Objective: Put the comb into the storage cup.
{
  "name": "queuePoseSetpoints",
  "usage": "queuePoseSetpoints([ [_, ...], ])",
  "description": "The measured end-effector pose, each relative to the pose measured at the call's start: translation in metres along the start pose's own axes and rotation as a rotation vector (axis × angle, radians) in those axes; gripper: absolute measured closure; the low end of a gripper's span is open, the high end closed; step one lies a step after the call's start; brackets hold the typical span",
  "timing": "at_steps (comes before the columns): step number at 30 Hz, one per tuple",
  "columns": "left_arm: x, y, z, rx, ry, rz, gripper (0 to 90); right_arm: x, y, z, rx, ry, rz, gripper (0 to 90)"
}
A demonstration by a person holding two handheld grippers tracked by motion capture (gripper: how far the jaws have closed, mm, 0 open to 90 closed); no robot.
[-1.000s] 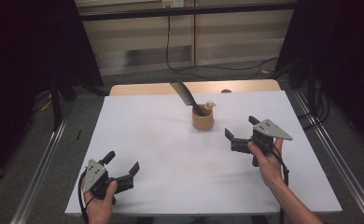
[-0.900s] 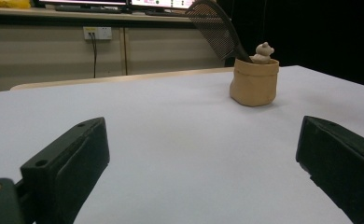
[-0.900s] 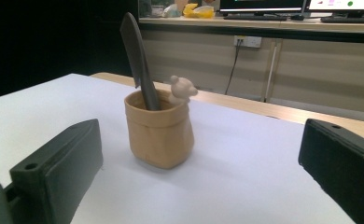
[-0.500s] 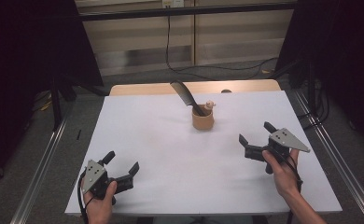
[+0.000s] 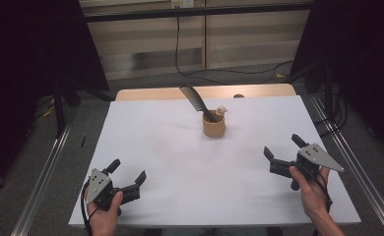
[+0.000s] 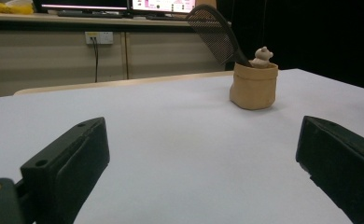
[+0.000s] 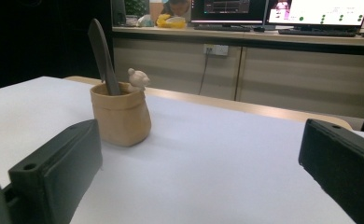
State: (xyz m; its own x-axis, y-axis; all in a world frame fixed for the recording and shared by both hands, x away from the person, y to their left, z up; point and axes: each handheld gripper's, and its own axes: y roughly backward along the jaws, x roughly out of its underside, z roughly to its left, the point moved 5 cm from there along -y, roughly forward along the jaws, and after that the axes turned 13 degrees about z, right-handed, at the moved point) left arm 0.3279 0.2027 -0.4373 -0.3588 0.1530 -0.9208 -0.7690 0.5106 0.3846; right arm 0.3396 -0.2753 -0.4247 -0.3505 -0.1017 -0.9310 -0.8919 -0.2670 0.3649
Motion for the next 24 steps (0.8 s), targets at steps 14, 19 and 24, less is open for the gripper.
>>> queuePoseSetpoints([
  [14, 0.001, 0.002, 0.001, -0.001, -0.001, 0.001, 2.8, 0.019, 0.028, -0.011, 0.030, 0.007, 0.022, 0.0],
  [19, 0.002, 0.003, 0.001, -0.003, -0.006, 0.005, 2.8, 0.026, 0.032, -0.015, 0.044, 0.015, 0.023, 0.0],
  [24, 0.002, 0.003, 0.002, -0.007, -0.003, 0.004, 2.9, 0.035, 0.037, -0.019, 0.062, 0.003, 0.030, 0.0],
])
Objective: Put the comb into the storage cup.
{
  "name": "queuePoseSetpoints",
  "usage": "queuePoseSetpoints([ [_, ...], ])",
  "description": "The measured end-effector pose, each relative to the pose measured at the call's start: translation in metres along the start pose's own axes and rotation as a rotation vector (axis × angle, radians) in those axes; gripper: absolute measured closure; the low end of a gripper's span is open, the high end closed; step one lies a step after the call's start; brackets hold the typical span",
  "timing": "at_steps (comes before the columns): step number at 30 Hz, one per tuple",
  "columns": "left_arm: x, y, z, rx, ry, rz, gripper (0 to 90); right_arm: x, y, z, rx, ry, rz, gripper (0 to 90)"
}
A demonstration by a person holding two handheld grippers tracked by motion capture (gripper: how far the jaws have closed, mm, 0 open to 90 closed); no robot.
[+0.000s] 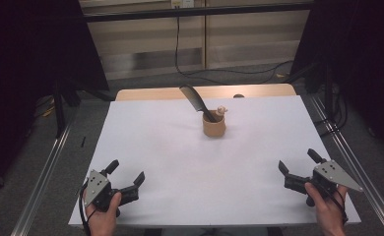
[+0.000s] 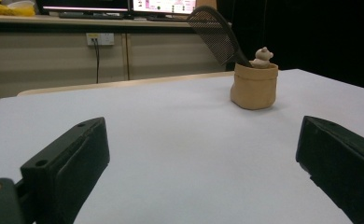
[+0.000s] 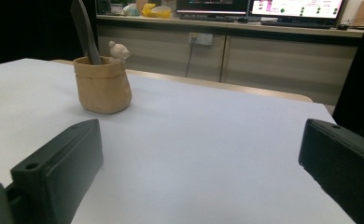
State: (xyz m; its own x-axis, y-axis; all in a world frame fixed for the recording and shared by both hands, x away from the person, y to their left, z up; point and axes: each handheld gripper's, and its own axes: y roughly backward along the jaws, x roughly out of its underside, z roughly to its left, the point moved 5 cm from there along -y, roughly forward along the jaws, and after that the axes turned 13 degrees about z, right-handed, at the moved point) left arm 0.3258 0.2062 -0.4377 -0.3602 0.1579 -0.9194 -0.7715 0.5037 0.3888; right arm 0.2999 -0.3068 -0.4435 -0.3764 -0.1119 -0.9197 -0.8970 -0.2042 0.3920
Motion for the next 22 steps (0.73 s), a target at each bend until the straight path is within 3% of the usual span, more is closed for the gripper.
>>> queuePoseSetpoints([
  [4, 0.002, 0.001, 0.002, -0.011, 0.033, 0.006, 2.9, 0.007, 0.000, -0.002, 0.013, 0.018, 0.012, 0.0],
  [6, 0.000, 0.003, 0.003, -0.015, 0.031, -0.007, 2.9, 0.011, 0.001, -0.003, 0.009, -0.002, 0.023, 0.0],
  [10, -0.001, 0.004, 0.001, -0.006, 0.006, -0.020, 2.8, 0.014, 0.006, -0.005, 0.028, 0.007, 0.020, 0.0],
  [13, -0.002, 0.004, -0.001, -0.002, -0.006, -0.024, 2.9, 0.014, 0.006, -0.004, 0.010, 0.016, 0.017, 0.0],
  [15, -0.001, 0.004, 0.001, -0.008, 0.005, -0.020, 2.8, 0.014, 0.005, -0.003, 0.001, -0.010, 0.005, 0.0],
  [22, -0.001, 0.001, 0.003, -0.008, 0.008, -0.006, 2.8, 0.013, 0.003, -0.003, 0.000, 0.011, -0.001, 0.0],
])
